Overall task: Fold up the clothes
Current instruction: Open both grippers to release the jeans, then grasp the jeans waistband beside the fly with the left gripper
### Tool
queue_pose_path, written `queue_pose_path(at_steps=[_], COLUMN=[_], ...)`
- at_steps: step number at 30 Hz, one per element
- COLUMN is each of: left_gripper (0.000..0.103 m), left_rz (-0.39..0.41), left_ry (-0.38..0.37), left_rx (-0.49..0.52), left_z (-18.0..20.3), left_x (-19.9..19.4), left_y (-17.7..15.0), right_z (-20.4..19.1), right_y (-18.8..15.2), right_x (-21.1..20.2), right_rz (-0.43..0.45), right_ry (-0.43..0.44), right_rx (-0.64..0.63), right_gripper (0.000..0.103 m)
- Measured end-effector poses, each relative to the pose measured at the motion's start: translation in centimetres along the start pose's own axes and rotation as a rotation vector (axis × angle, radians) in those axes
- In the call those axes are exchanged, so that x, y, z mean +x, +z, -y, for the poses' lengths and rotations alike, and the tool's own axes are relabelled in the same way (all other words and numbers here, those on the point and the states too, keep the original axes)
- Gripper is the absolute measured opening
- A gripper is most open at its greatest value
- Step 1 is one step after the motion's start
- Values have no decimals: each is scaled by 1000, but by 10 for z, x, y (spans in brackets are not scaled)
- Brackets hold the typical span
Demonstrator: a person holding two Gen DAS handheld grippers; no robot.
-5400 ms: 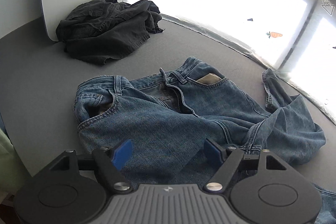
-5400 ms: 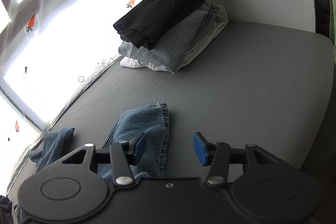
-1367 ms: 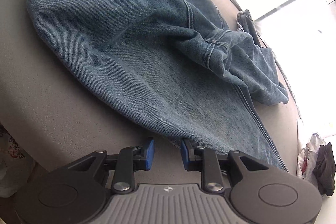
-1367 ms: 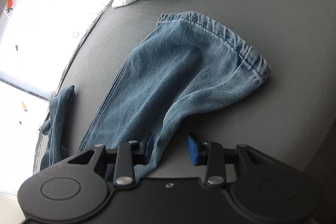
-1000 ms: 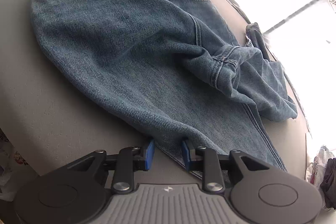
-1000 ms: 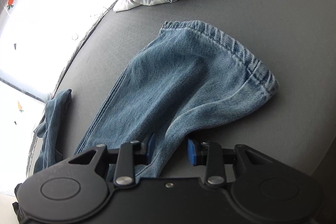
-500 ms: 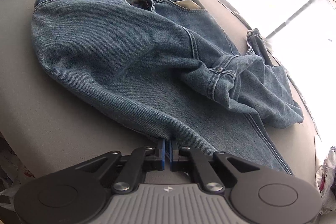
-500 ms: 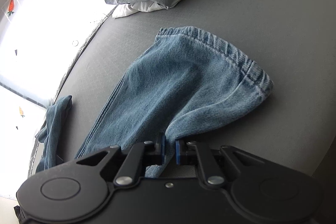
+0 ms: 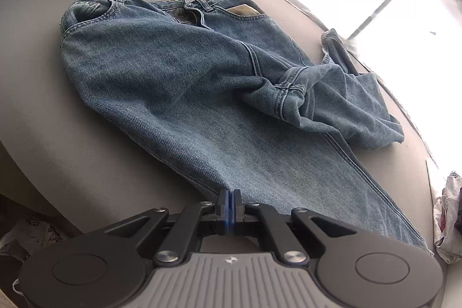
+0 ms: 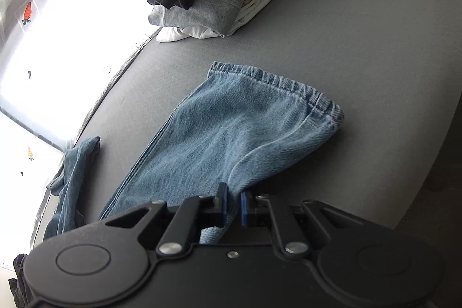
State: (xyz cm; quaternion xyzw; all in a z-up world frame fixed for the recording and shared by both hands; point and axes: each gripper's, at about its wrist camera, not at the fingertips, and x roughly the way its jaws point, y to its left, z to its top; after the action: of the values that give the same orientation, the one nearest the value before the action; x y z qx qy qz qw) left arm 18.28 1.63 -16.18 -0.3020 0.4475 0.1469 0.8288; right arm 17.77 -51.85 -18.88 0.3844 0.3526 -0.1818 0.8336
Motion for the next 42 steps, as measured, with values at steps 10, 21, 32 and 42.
queue_pose_path(at_steps=[10,21,32,42], left_gripper=[5,31,46,53], left_rz=[-81,12,122,119], left_ry=[40,96,131,158], left_rx=[-32,4,67,132], left_z=[-22,-17,-1,-1], left_x=[19,-1,-14,-4], left_y=[-15,5,44,81], right_z=[13,-9,-48,-102], right_y=[-13,-7,8,-11], right_x=[11,-5,-2,39], right_rz=[-54,-21,135,57], right_ry=[-59,-170,-312,-266], right_rx=[3,-176,-343,-363], right_gripper=[10,36,57,59])
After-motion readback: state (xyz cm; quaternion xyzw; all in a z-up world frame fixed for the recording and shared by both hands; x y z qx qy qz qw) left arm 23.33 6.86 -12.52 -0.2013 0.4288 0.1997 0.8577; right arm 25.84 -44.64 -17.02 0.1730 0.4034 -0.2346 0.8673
